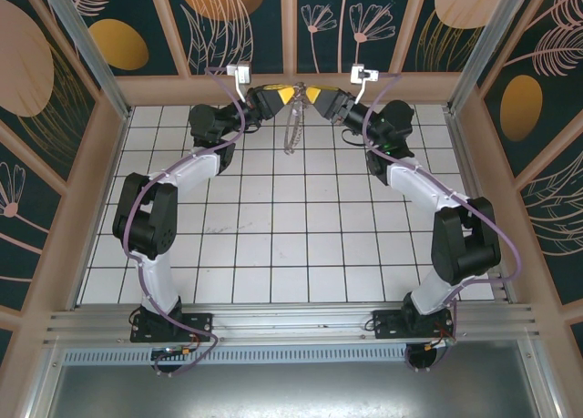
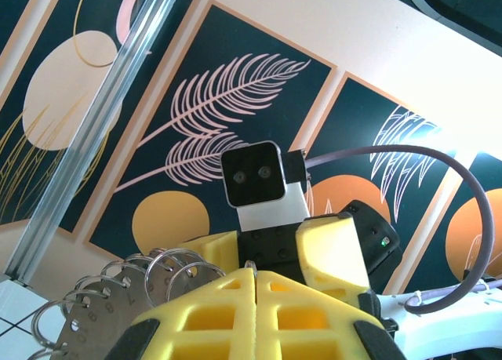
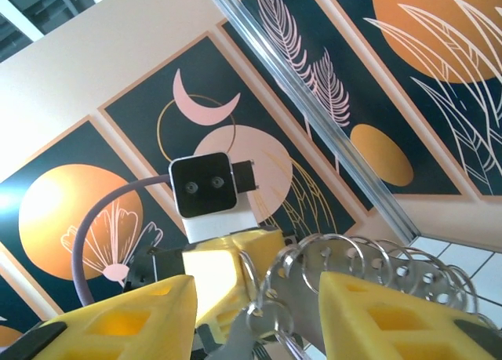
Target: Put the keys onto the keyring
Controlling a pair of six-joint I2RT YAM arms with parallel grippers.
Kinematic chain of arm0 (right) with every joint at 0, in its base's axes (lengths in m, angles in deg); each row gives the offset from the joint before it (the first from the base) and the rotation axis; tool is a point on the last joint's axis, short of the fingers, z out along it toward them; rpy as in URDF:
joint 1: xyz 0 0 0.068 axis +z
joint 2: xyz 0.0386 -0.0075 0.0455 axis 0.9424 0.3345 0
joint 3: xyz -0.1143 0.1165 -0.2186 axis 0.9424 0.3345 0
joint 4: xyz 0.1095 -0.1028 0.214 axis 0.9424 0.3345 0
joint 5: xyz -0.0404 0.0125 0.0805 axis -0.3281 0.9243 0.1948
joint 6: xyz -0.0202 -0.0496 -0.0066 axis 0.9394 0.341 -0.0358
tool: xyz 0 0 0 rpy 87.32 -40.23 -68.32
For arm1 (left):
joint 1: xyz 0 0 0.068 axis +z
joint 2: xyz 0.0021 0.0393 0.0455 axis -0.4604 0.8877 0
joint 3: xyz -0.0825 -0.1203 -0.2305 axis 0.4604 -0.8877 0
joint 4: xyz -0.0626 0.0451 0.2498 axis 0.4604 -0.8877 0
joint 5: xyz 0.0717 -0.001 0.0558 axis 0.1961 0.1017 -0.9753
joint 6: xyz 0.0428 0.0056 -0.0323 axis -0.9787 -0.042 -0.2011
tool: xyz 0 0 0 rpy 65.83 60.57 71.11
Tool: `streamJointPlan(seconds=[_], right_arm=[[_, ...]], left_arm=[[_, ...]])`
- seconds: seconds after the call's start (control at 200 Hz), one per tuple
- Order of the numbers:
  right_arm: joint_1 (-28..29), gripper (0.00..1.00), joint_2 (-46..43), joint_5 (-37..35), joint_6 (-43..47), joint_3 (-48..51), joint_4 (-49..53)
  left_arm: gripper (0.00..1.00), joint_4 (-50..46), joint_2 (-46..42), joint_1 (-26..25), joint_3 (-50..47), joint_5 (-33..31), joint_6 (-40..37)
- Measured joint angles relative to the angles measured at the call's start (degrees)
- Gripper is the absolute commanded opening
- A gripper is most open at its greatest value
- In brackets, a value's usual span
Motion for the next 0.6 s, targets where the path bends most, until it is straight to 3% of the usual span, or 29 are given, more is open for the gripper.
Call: streamJointPlan(seconds=[0.285, 0.415, 0.601], right_arm=[[1.4, 0.41, 2.4, 0.0, 0.0, -2.6, 0.0], [1.7, 0.30, 3.0, 0.1, 0.0, -2.9, 0.0], [1.9, 0.22, 3.4, 0.5, -0.6, -3.6, 0.1]], left_arm=[[0.00, 0.8, 0.5, 0.0, 0.0, 0.0, 0.4], [0.00, 0.9, 0.5, 0.0, 0.0, 0.0, 0.4], [0.00, 1.1, 0.6, 0.0, 0.0, 0.0, 0.4]])
